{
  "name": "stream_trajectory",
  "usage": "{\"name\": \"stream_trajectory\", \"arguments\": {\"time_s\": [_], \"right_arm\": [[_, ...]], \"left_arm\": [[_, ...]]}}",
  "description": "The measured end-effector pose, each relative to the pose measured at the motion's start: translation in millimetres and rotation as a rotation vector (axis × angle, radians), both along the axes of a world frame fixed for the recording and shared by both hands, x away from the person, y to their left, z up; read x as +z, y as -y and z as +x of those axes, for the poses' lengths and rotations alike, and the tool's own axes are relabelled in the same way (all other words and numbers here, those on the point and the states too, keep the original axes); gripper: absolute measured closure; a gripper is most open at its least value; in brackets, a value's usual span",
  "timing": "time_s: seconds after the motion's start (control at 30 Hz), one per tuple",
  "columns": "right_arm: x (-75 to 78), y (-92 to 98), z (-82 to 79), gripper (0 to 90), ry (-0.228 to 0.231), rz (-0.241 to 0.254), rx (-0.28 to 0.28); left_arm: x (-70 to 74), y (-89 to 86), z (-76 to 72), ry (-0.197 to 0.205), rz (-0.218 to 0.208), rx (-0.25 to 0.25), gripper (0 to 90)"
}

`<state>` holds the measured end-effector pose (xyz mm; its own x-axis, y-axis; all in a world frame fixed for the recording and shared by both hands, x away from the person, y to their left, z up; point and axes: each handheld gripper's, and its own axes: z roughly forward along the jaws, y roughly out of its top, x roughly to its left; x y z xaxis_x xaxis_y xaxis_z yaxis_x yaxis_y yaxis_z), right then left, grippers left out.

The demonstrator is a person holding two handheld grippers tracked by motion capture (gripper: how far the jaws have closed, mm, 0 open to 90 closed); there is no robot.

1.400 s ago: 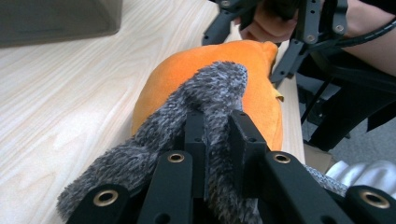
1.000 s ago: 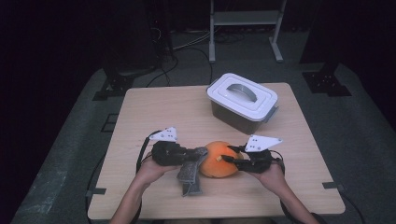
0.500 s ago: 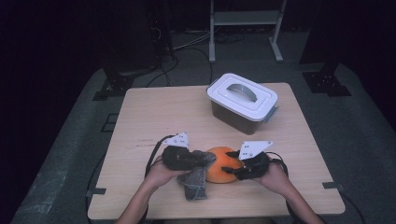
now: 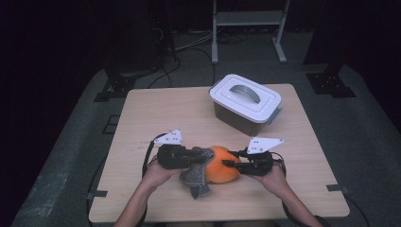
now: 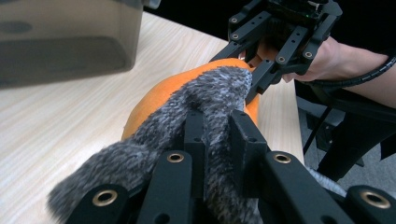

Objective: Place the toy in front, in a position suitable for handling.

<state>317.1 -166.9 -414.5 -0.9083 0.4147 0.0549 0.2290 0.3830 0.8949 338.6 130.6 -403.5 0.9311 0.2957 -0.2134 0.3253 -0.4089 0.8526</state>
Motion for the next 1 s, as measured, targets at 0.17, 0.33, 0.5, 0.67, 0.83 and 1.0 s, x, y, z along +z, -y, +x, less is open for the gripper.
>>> {"name": "stream_trajectory", "arguments": {"time_s": [0.17, 0.33, 0.5, 0.67, 0.83, 1.0], "right_arm": [[-3.4, 3.3, 3.1, 61.9, -0.013, -0.046, 0.009], [-2.7, 13.4, 3.2, 60.7, 0.000, -0.074, -0.008], [-2.3, 17.0, 2.3, 59.6, -0.001, -0.081, -0.001], [-2.8, 22.2, 1.3, 54.5, -0.060, -0.079, 0.048], [5.4, 29.9, 1.2, 38.6, -0.097, -0.068, 0.114], [8.9, 20.8, 4.7, 29.1, -0.052, -0.108, 0.096]], "left_arm": [[-8.5, 0.4, 3.4, -0.003, 0.041, 0.009, 78.8], [-14.4, -4.6, 5.2, -0.006, 0.091, 0.031, 78.7], [-11.1, -3.5, 3.2, -0.004, 0.049, 0.021, 78.7], [-6.0, 7.6, -4.3, 0.000, 0.003, -0.027, 78.7], [-8.4, 13.6, -7.0, 0.015, 0.042, -0.041, 78.7], [-10.0, 14.7, -6.0, 0.004, 0.037, -0.049, 78.7]]}}
